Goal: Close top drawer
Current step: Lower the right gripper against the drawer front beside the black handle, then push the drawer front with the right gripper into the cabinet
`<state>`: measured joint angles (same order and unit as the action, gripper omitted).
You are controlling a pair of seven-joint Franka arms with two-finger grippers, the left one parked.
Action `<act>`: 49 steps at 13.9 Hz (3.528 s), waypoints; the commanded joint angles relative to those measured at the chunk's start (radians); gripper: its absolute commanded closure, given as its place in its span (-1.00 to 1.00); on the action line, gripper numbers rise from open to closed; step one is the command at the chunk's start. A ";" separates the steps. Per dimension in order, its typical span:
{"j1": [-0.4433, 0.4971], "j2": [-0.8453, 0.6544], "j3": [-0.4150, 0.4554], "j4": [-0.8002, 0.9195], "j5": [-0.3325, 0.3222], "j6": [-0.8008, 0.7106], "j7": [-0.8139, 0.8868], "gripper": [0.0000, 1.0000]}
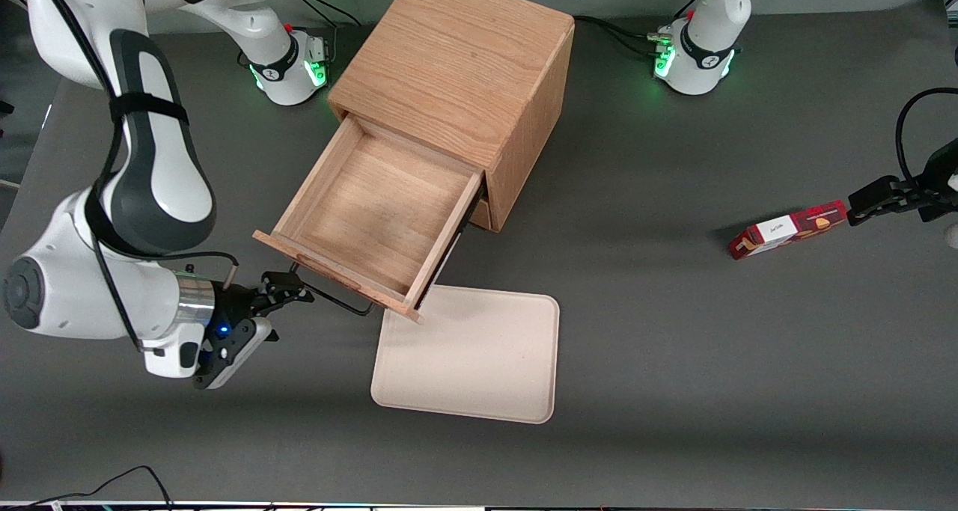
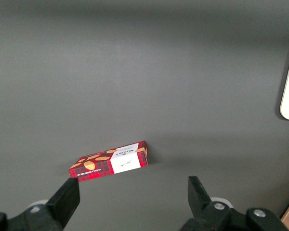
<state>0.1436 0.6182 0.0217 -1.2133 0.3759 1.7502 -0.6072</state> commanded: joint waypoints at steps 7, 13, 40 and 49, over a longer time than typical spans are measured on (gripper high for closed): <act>0.013 0.063 0.003 0.031 0.024 -0.078 -0.080 -1.00; 0.028 0.071 0.009 0.015 0.023 -0.107 -0.082 -1.00; 0.030 -0.235 0.247 -0.483 -0.026 -0.021 0.102 -1.00; 0.030 -0.290 0.311 -0.549 -0.046 -0.020 0.193 -1.00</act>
<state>0.1724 0.3793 0.3171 -1.7092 0.3367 1.7132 -0.4483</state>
